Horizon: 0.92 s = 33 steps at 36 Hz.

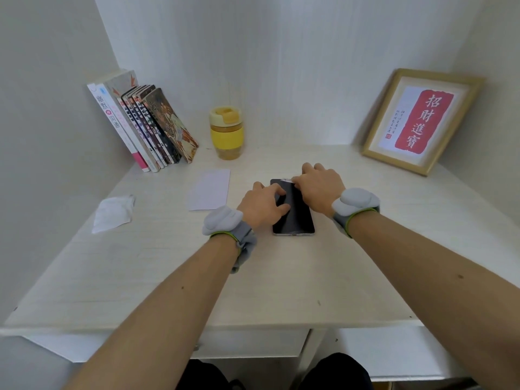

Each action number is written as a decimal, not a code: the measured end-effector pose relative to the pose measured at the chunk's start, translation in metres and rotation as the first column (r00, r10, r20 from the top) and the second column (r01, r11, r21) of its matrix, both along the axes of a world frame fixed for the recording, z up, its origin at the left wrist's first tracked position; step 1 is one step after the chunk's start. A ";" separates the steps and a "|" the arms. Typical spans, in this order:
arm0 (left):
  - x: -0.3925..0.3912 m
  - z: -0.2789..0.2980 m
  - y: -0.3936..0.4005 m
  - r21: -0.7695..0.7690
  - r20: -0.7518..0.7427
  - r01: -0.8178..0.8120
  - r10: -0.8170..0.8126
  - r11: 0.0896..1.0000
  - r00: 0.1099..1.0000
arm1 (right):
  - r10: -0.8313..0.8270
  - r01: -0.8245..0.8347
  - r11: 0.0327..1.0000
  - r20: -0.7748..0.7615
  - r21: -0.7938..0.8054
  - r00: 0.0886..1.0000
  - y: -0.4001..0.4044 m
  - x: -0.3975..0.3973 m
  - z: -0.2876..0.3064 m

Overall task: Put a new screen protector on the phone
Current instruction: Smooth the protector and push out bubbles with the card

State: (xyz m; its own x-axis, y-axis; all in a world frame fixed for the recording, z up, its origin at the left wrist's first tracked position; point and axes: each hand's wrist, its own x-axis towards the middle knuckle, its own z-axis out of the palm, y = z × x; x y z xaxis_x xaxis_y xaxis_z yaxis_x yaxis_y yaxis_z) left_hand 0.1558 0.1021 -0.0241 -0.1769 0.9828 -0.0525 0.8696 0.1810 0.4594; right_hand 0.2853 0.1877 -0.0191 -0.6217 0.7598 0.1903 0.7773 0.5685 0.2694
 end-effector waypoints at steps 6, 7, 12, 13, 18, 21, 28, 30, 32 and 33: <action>0.000 0.001 -0.001 0.010 -0.002 0.005 -0.005 1.000 1.000 | 0.002 -0.001 0.999 -0.011 0.045 1.000 0.002 0.007 0.001; 0.000 0.000 -0.001 0.011 -0.001 0.005 -0.005 1.000 1.000 | 0.004 -0.003 0.998 -0.020 0.056 1.000 0.001 0.009 0.000; -0.001 0.000 -0.001 0.014 0.015 0.004 -0.004 1.000 1.000 | 0.063 -0.062 0.993 -0.005 0.098 0.998 -0.003 0.019 -0.005; -0.001 0.000 0.000 0.014 0.018 0.003 -0.004 1.000 1.000 | 0.074 -0.074 0.992 0.004 0.100 0.997 -0.004 0.020 -0.006; -0.001 0.001 -0.001 0.013 0.019 0.005 -0.005 1.000 1.000 | 0.084 -0.086 0.991 0.025 0.101 0.996 -0.001 0.018 -0.006; -0.001 0.000 -0.001 0.016 0.015 0.005 -0.006 1.000 1.000 | 0.062 -0.065 0.994 0.031 0.088 0.998 0.002 0.014 -0.004; -0.001 0.000 0.000 0.005 0.017 0.005 -0.005 1.000 1.000 | 0.011 -0.012 0.998 0.017 0.064 1.000 0.006 0.010 -0.002; -0.001 0.000 0.000 0.006 0.010 0.003 -0.003 1.000 1.000 | -0.008 0.008 0.997 0.002 0.071 1.000 0.007 0.013 -0.001; -0.002 0.000 -0.001 0.006 0.013 0.005 -0.005 1.000 1.000 | -0.021 0.022 0.996 -0.011 0.089 1.000 0.008 0.018 0.000; -0.001 0.000 0.000 0.008 0.015 0.006 -0.006 1.000 1.000 | -0.021 0.022 0.994 -0.016 0.104 1.000 0.008 0.021 0.001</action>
